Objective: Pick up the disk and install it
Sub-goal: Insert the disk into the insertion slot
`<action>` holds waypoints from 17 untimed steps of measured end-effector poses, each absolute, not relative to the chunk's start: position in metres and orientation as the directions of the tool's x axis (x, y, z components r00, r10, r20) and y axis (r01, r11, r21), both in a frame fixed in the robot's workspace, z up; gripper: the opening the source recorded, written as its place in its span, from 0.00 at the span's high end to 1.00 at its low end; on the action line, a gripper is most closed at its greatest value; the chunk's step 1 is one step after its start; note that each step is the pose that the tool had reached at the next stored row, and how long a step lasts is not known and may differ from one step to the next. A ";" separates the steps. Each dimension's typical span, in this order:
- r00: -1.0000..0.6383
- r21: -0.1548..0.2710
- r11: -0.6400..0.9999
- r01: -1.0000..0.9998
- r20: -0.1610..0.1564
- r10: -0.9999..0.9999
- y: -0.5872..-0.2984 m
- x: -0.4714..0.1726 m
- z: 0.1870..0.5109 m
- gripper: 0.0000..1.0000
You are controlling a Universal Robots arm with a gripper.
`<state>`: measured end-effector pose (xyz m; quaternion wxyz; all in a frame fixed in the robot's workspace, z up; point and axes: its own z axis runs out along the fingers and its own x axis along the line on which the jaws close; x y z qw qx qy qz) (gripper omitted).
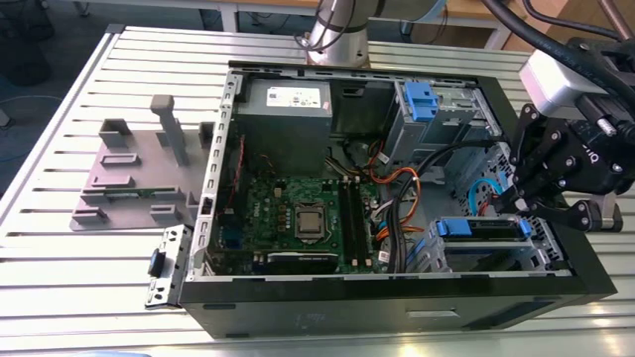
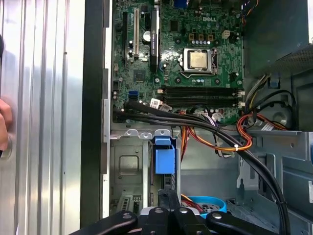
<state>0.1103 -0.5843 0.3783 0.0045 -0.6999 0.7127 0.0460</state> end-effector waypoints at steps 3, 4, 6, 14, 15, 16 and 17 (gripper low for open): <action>-0.020 0.059 0.016 -0.998 -0.071 -0.997 -0.584 0.112 0.378 0.89; -0.020 0.059 0.016 -0.998 -0.071 -0.997 -0.584 0.113 0.377 0.89; -0.020 0.059 0.016 -0.998 -0.071 -0.997 -0.584 0.114 0.377 0.89; -0.020 0.059 0.016 -0.998 -0.071 -0.997 -0.584 0.117 0.375 0.89; -0.020 0.059 0.016 -0.998 -0.071 -0.997 -0.584 0.117 0.375 0.89; -0.020 0.059 0.016 -0.998 -0.071 -0.997 -0.584 0.118 0.375 0.89; -0.020 0.059 0.016 -0.998 -0.071 -0.997 -0.584 0.118 0.375 0.89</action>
